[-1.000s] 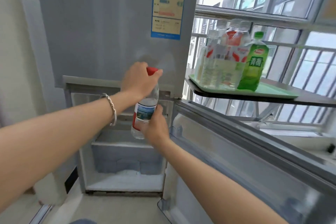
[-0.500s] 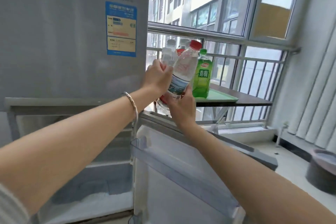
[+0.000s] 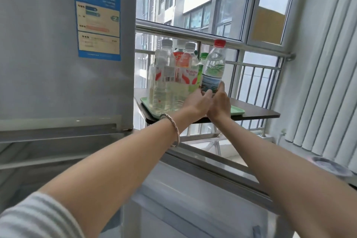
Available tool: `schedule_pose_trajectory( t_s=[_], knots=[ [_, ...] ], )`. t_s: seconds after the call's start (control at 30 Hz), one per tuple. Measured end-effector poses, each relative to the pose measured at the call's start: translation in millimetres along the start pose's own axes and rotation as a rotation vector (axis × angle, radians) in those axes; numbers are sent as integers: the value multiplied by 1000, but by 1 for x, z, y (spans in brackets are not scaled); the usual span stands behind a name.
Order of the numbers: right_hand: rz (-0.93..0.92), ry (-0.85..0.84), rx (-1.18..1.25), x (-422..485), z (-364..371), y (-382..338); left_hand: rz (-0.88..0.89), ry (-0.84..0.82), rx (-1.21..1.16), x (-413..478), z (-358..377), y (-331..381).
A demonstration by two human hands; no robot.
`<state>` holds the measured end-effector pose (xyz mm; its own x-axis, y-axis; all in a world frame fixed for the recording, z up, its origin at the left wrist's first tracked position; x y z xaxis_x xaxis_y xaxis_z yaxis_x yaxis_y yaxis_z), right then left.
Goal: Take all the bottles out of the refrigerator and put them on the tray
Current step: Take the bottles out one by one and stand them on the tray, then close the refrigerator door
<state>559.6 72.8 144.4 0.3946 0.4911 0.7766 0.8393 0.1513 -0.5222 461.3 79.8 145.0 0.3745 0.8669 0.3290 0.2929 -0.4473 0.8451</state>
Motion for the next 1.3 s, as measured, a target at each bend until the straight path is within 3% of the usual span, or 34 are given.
schedule_pose_trajectory(
  t_s=[0.2,0.43,0.57,0.73,0.8,0.9,0.97,1.13,1.3],
  knots=[
    [-53,-64,-16,11,19,5,55,-19,-5,12,-1,-15],
    [-130,-124,-41,3,30,6,53,-16,187,6,-1,-19],
    [-57,-176,49,0,31,8,48,27,153,-4,-13,-26],
    [-170,-54,-13,-38,6,-3,83,149,325,-38,-43,-47],
    [-218,-204,-7,-62,5,-9,31,82,430,-50,-51,-68],
    [-223,-641,-86,-104,21,-10,-62,-55,564,-67,-56,-109],
    [-233,-817,-136,-126,30,-7,-50,-123,656,-74,-53,-130],
    [-186,-791,-152,-137,22,-12,78,-79,757,-80,-50,-143],
    [-124,-733,-168,-153,18,-29,164,-27,703,-91,-59,-149]
  ],
)
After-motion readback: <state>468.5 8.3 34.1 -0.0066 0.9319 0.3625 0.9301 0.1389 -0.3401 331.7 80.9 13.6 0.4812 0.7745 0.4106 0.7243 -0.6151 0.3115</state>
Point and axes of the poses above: each hand's wrist, its own x-axis towards the middle knuckle, its own z-axis out of the palm, y = z × x, the point moved 6 cm from there along x, towards the middle knuckle, and after that the axes turned 7 degrees about -z, right-handed, at the moved point
